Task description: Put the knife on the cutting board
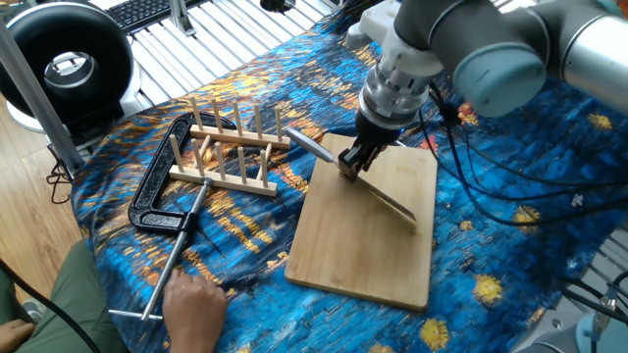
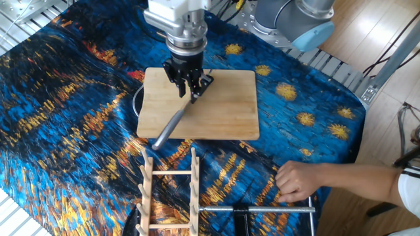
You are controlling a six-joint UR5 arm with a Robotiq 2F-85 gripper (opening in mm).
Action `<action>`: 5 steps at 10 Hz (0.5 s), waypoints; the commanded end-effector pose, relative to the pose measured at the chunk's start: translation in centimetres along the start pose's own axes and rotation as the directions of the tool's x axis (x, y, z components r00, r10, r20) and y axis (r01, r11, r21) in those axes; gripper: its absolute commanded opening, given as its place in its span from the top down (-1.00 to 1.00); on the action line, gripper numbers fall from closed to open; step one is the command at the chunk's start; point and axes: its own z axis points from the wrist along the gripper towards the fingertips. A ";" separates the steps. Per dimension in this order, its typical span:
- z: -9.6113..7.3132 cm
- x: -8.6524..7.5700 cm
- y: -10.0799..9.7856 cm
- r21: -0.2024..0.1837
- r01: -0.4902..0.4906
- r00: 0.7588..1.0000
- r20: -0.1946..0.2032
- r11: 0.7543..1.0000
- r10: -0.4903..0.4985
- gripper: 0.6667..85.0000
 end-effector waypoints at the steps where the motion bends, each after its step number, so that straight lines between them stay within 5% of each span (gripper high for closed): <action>1: 0.9 0.1 1.5 -0.009 -0.015 1.000 0.008 1.000 0.015 0.08; 5: 1.6 0.5 2.4 -0.017 0.003 1.000 0.004 1.000 -0.003 -0.06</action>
